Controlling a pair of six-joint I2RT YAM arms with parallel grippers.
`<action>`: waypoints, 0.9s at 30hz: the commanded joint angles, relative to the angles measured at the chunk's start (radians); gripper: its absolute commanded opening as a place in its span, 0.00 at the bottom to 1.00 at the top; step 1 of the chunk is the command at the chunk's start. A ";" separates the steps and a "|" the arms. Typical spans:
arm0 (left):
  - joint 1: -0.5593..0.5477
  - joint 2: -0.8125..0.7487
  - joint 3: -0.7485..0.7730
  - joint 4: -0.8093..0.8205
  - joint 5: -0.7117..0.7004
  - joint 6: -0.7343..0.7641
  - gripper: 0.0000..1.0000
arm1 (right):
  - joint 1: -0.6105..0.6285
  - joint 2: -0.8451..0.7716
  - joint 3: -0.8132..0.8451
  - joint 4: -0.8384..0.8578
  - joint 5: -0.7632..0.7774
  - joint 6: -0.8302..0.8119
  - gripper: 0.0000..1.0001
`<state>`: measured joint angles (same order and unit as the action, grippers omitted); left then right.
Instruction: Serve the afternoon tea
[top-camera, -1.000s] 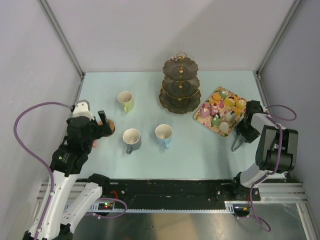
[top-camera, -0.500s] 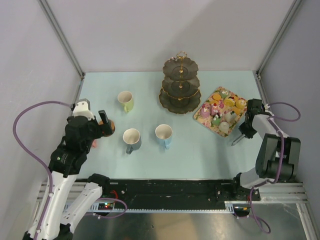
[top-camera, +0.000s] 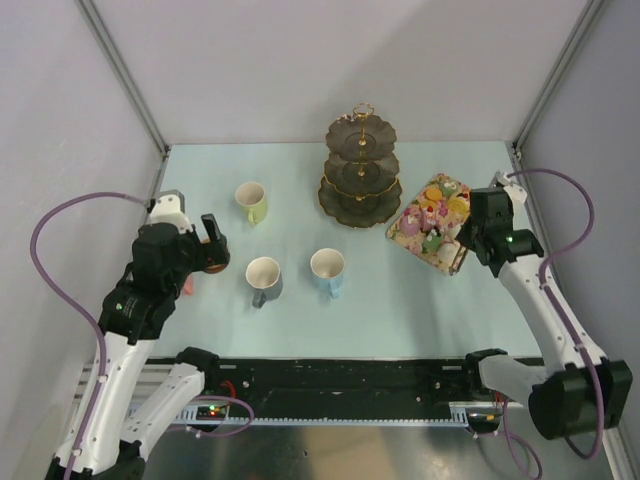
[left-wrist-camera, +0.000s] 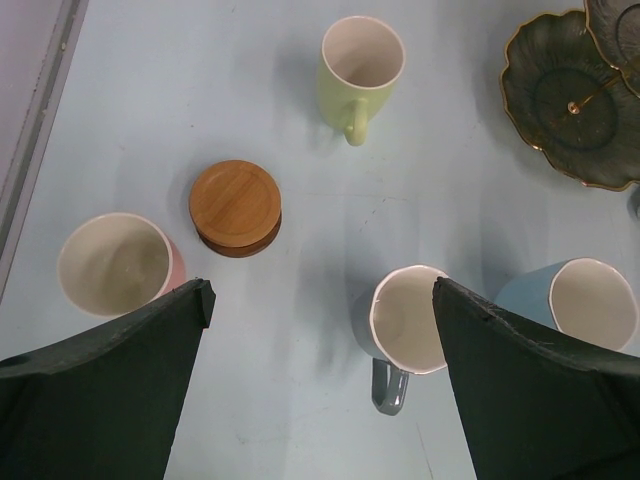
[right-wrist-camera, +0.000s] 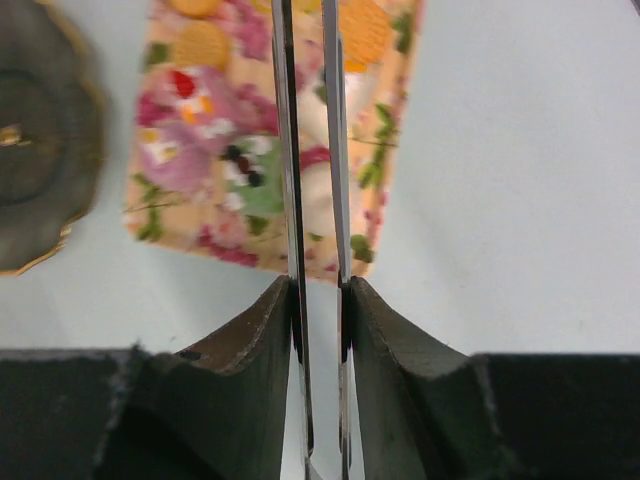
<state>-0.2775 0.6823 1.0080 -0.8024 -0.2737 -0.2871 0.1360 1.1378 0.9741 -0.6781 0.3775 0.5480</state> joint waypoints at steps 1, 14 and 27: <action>-0.005 0.015 0.049 0.033 0.023 0.004 1.00 | 0.079 -0.093 0.086 0.009 -0.028 -0.081 0.33; -0.006 0.059 0.076 0.046 0.055 -0.009 1.00 | 0.214 -0.077 0.209 -0.128 -0.200 -0.112 0.40; -0.005 0.015 0.041 0.052 -0.060 0.010 1.00 | 0.244 -0.035 0.303 -0.309 -0.161 -0.171 0.40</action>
<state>-0.2775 0.7376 1.0462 -0.7830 -0.2481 -0.2874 0.3740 1.0821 1.2171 -0.9092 0.1883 0.4129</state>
